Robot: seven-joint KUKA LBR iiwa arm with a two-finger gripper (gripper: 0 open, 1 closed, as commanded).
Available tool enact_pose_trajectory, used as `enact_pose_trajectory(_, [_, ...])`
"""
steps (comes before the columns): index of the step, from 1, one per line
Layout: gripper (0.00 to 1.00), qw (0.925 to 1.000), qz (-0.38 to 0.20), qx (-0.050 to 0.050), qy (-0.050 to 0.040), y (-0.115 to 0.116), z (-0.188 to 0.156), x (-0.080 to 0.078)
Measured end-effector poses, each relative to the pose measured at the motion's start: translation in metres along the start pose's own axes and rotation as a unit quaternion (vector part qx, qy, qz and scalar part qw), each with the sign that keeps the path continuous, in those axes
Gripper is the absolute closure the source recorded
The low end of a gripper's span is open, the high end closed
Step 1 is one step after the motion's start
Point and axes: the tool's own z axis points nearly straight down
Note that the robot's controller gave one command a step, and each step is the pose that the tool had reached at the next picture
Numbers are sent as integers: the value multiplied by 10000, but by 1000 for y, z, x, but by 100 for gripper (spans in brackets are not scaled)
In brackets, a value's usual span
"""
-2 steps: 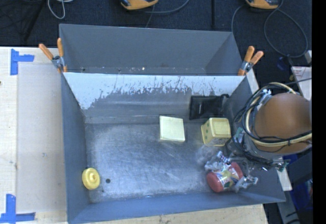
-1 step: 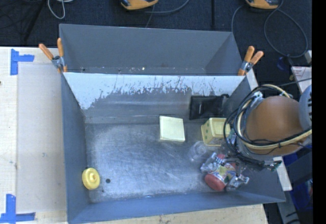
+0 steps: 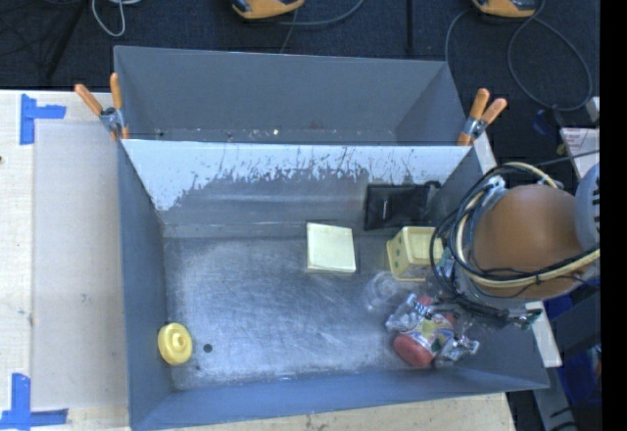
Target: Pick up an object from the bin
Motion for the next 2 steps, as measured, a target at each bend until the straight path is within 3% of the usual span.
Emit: enact_pose_trajectory(2, [100,10000,6,-22,12,1,-7,1])
